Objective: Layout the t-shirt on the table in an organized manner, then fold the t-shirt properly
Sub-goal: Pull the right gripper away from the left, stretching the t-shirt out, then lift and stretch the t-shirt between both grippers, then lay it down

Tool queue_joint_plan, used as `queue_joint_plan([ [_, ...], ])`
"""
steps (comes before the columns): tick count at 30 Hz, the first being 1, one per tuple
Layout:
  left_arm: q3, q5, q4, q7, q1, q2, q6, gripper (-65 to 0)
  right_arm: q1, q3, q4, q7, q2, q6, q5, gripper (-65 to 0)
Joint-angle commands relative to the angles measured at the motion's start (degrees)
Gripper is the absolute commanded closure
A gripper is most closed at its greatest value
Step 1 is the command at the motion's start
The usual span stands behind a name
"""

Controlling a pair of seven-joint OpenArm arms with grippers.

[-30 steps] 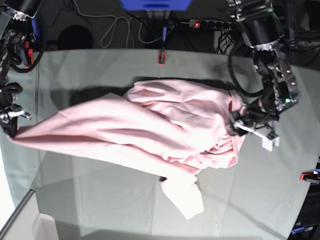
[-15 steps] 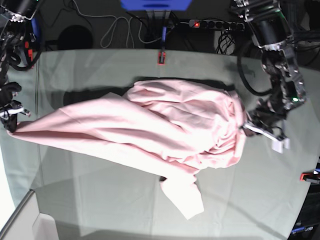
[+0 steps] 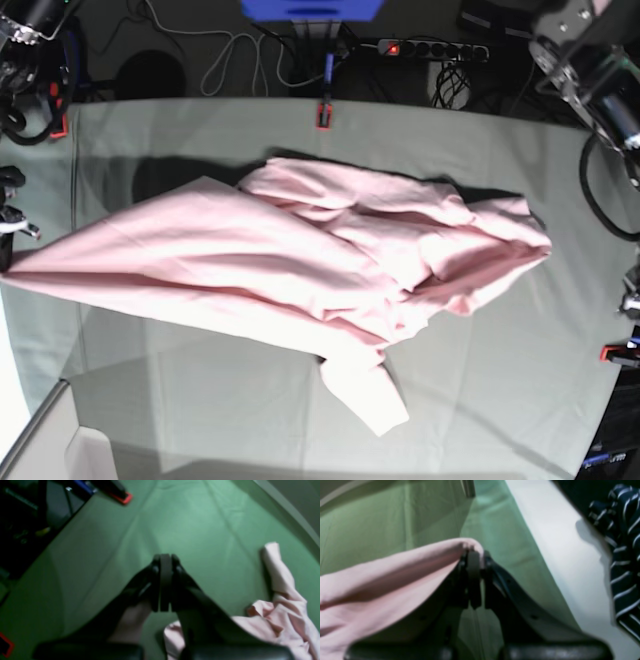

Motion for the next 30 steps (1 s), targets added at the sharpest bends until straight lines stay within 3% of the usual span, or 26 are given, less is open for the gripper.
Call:
queue_joint_plan([
  [1, -1.2, -0.3, -0.9, -1.1, -1.8, -2.1, -0.2, -0.1, 0.5, 0.3, 2.2, 1.9, 1.0, 0.0, 1.0, 0.0],
  [6, -4.5, -0.4, -7.2, -1.1, -2.9, -4.1, -0.2, -0.1, 0.3, 0.1, 4.4, 1.5, 1.0, 0.0, 1.0, 0.0],
  [11, -4.3, -0.4, -7.7, 2.1, 0.1, -0.5, -0.3, -3.3, 0.0, -0.2, 3.7, 1.5, 0.3, 0.0, 1.0, 0.0],
  [13, -4.3, -0.4, -7.6, 4.6, 0.8, 1.5, -0.2, -10.0, 0.0, -0.2, 3.4, 1.5, -1.1, 0.0, 1.0, 0.0],
  [17, -4.2, -0.3, -7.4, 8.9, 1.9, 5.2, -0.1, -33.2, 0.3, -0.3, 2.2, 1.5, -1.9, 0.1, 1.0, 0.0],
  [20, 0.3, -0.1, -7.3, 7.9, 4.1, 7.1, -0.2, -52.7, 0.4, -0.3, 1.5, 1.5, -2.4, 0.1, 1.0, 0.0],
  [22, 5.2, -0.4, -7.3, 5.3, 5.7, 7.0, -0.2, -59.8, 0.4, -0.3, 1.1, 1.5, -2.4, 0.1, 1.0, 0.0],
  [24, 10.1, -0.4, -7.3, 2.2, 7.4, 7.2, -0.2, -63.4, 0.4, -0.3, 0.7, 1.5, -2.4, 0.1, 1.0, 0.0],
  [30, 16.8, -0.4, -7.4, -5.6, 9.8, 7.4, 0.2, -63.7, 0.4, -0.3, 0.6, 1.5, -2.3, 0.1, 1.0, 0.0],
])
